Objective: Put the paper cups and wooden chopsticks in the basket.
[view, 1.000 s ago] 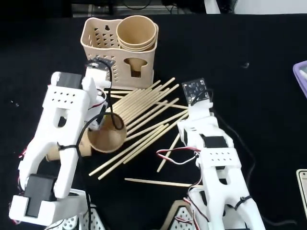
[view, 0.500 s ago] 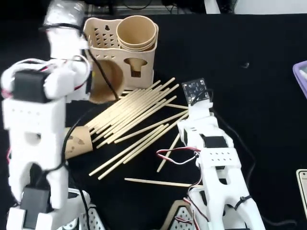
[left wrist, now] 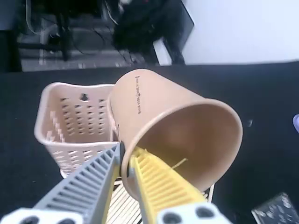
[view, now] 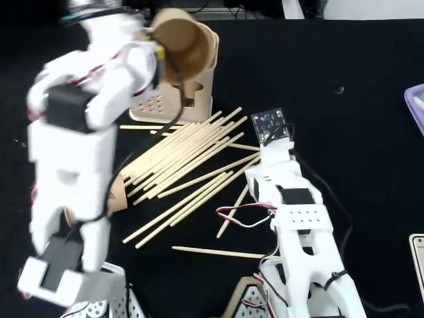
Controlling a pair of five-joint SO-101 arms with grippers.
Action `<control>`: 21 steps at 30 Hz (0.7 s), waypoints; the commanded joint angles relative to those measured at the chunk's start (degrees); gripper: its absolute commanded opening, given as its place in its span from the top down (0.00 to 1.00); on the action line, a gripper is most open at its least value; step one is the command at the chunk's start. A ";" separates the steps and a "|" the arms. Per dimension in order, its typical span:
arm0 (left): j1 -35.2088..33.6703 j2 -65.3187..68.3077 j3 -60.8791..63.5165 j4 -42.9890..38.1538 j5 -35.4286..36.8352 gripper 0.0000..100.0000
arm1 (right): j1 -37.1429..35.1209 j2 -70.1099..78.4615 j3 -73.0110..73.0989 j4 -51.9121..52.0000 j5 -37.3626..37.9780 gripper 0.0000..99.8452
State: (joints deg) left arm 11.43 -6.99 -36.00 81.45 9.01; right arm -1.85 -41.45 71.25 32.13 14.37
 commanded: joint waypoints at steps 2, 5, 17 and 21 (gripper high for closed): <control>0.84 5.80 -6.02 -1.76 0.35 0.97 | 0.79 -1.63 -0.13 -1.14 -0.35 0.83; 0.75 8.18 -8.40 -0.70 0.35 0.97 | 0.79 -1.71 -0.13 -1.14 -0.26 0.83; 0.31 13.10 -18.95 2.11 0.79 0.80 | 0.79 -1.80 -0.13 -1.23 -0.09 0.83; -0.75 15.38 -20.26 -1.49 0.70 0.81 | 0.79 -1.80 -0.13 -1.05 -0.18 0.83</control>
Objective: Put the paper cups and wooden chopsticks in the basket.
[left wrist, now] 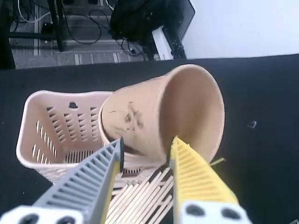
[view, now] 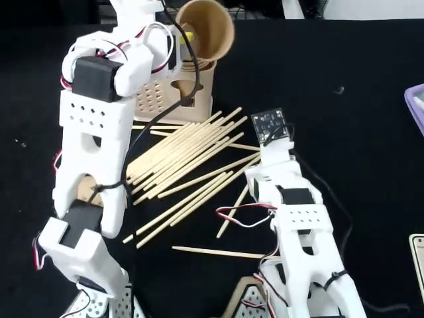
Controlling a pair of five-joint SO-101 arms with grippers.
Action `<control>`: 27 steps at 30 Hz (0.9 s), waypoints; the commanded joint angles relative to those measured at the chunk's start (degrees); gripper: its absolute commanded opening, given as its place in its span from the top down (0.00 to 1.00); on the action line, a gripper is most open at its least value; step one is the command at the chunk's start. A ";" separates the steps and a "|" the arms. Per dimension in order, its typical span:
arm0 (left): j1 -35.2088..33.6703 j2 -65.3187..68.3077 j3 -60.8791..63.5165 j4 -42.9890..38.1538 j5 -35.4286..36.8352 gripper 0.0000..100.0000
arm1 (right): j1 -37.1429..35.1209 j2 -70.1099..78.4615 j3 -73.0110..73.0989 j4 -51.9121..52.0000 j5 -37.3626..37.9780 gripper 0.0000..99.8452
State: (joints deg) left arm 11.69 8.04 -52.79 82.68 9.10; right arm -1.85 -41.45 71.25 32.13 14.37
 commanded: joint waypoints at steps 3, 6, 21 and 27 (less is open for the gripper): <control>-2.59 2.46 -3.47 -6.51 0.62 0.82 | 0.79 -1.80 -0.13 -0.97 -0.18 0.83; -5.23 4.57 -3.56 -8.88 0.62 0.82 | 0.79 -1.80 -0.13 -0.97 -0.09 0.83; -12.26 1.85 -4.53 -5.10 0.44 0.81 | 0.79 -1.71 -0.13 -1.14 0.00 0.83; -13.49 -2.02 -4.09 7.91 0.18 0.82 | 0.79 -1.80 -0.13 -1.14 0.00 0.83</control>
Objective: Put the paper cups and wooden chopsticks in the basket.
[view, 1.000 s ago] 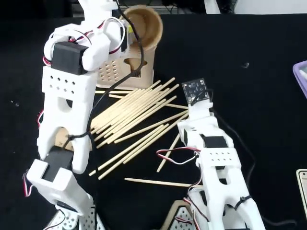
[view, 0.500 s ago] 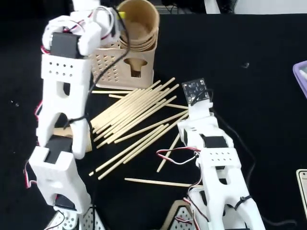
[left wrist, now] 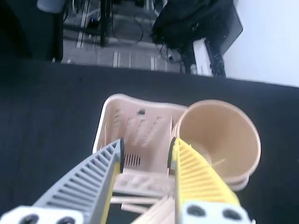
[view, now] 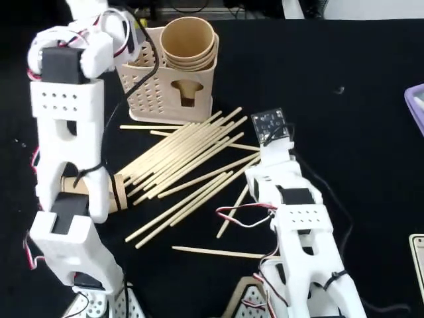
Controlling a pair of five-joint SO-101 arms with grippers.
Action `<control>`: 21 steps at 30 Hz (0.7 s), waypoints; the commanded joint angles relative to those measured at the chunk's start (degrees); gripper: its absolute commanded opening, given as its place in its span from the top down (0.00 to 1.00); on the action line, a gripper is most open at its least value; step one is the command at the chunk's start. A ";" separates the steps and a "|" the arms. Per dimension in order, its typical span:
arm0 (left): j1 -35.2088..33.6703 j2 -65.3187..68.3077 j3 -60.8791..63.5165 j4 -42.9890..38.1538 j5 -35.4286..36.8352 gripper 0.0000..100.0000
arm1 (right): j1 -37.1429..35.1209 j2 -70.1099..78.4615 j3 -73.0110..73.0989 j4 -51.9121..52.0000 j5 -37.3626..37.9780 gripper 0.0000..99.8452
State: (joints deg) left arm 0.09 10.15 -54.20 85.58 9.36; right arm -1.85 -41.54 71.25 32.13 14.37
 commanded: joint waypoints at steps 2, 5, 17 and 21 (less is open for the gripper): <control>-3.21 -4.92 -3.03 10.29 -0.09 0.82 | 0.79 -1.71 -0.13 -1.14 0.00 0.83; -6.02 -6.24 -1.98 15.56 -1.14 0.82 | 0.79 -1.71 -0.13 -1.14 0.00 0.83; -29.67 -26.11 49.54 12.48 -30.59 0.79 | 0.79 -1.71 -0.40 -1.14 0.00 0.83; -34.42 -27.52 61.85 4.13 -32.62 0.78 | 0.79 -1.71 -0.40 -1.14 0.00 0.83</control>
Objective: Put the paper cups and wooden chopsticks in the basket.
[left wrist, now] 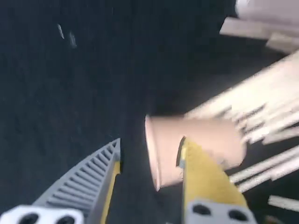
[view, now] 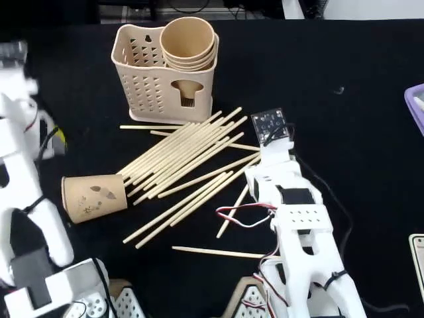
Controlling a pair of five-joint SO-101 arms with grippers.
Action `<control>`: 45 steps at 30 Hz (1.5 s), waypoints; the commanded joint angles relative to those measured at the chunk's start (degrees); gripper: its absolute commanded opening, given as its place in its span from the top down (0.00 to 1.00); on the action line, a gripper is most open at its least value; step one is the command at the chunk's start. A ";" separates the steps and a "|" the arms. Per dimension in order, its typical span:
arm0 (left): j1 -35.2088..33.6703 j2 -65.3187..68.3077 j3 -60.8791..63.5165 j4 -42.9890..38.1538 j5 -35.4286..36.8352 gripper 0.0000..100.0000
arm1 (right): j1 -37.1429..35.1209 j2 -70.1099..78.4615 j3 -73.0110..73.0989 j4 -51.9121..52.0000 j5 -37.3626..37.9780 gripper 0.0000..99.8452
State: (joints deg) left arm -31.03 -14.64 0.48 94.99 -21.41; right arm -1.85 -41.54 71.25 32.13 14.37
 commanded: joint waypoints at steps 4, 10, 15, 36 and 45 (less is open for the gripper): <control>-4.35 -2.64 14.73 -9.23 -6.42 0.78 | 0.79 -1.71 -0.22 -1.14 0.00 0.83; -0.22 -2.64 19.56 -9.32 -7.91 0.78 | 0.79 -1.54 -0.31 -1.14 0.09 0.83; 5.49 -2.55 23.43 -9.32 -7.65 0.78 | 0.79 -1.63 -0.22 -1.14 0.09 0.83; 13.67 -3.25 25.10 -1.58 -7.56 0.88 | 0.79 -1.45 -0.13 -1.14 0.09 0.83; 16.75 -4.04 18.77 5.80 -5.01 0.95 | 0.79 -1.45 -0.13 -1.14 0.09 0.83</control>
State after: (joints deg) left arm -15.21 -17.19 23.60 99.91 -28.26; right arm -1.85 -41.54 71.25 32.13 14.37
